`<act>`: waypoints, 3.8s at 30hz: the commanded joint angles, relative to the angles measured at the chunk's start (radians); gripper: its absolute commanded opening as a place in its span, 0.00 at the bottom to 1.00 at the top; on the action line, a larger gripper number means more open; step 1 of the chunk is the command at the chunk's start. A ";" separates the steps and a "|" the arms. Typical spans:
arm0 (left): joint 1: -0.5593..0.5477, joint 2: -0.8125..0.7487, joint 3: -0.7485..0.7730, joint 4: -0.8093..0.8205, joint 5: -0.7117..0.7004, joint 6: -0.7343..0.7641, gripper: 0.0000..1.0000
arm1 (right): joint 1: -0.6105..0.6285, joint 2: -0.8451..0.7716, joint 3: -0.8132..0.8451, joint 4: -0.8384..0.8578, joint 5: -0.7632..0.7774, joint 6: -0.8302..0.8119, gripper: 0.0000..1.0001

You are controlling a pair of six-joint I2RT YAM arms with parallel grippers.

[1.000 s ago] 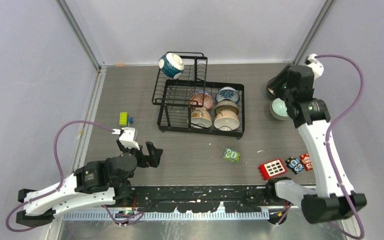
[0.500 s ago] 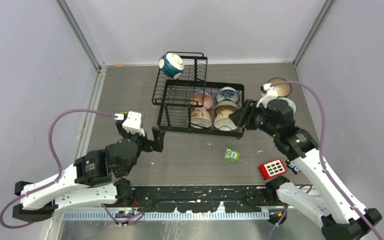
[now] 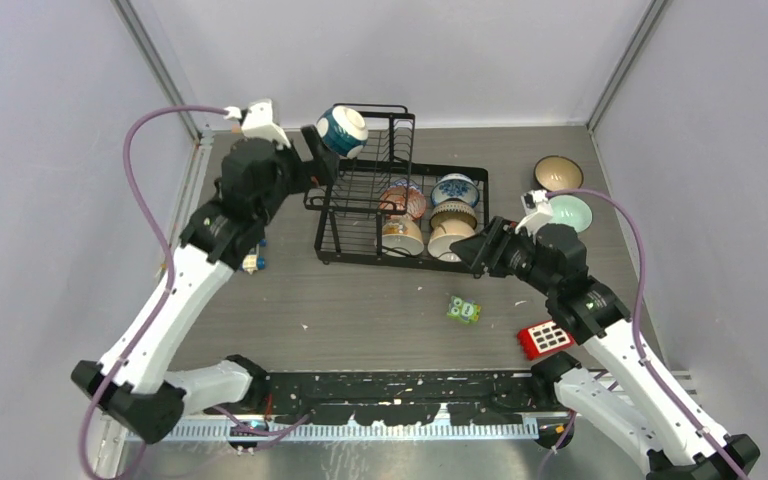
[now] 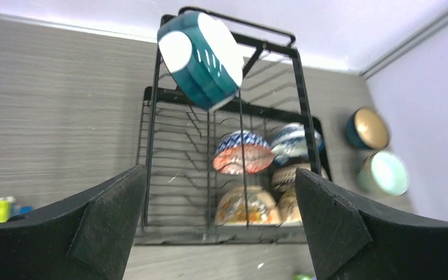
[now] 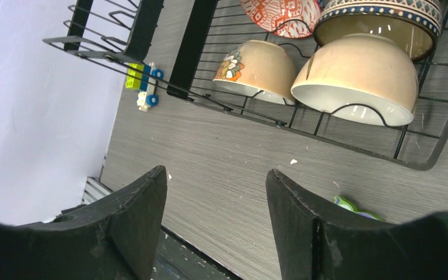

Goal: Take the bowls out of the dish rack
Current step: Pick up the bowl from the dish rack.

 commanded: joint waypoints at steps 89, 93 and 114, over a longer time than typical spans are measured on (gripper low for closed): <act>0.582 0.778 0.040 1.086 1.148 -1.117 0.43 | 0.002 -0.018 -0.004 0.012 0.035 0.014 0.73; 0.582 0.789 0.036 1.121 1.153 -1.142 0.38 | 0.002 -0.017 -0.005 0.010 0.038 0.012 0.72; 0.579 0.818 0.044 1.257 1.158 -1.240 0.09 | 0.002 -0.007 -0.005 0.010 0.044 0.009 0.73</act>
